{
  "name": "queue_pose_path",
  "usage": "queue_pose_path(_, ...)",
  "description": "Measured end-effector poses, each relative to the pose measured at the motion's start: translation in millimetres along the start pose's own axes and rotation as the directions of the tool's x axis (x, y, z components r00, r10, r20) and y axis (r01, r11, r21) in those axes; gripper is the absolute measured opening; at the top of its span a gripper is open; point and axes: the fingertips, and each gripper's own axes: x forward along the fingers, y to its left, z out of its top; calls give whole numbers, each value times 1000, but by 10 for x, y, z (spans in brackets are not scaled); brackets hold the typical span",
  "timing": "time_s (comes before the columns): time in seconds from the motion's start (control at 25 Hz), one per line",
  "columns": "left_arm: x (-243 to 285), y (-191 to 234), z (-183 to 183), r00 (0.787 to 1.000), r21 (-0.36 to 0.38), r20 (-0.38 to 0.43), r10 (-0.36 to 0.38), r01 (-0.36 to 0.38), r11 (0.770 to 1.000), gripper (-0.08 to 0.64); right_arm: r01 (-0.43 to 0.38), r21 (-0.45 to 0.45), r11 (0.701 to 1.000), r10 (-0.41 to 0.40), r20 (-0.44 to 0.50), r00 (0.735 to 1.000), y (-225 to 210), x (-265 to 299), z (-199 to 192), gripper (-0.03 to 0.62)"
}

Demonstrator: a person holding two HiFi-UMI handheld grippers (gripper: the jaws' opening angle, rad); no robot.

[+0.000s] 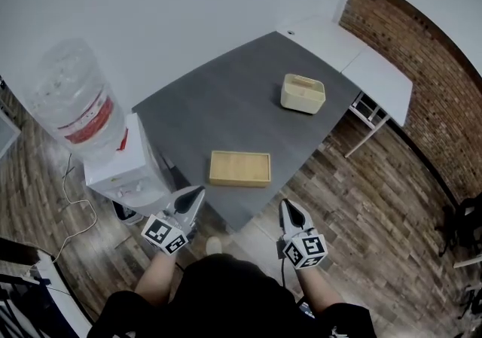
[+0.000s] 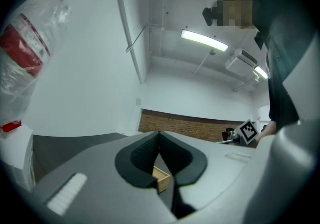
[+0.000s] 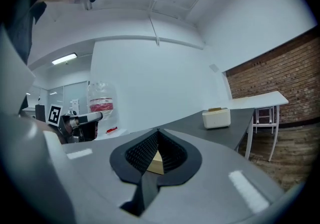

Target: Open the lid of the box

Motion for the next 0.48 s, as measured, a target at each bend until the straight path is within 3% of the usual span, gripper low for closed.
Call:
queue_pose_path(0.16,145,220,-53,999,8,-33,-1,2,1000,3,21,-10,1000,-21,-11,1000,-59,201,6,3)
queue_pose_path(0.32,248,378,-137,997,1,-71,-37,37,999,18,92,-21,996,-92,-11,996,-169,364,30,3)
queue_pose_path(0.48,285,571,-222,995,-19,-95,-27,25,1000,18,140,-14,990,-141,-22,990,-199,499,6,3)
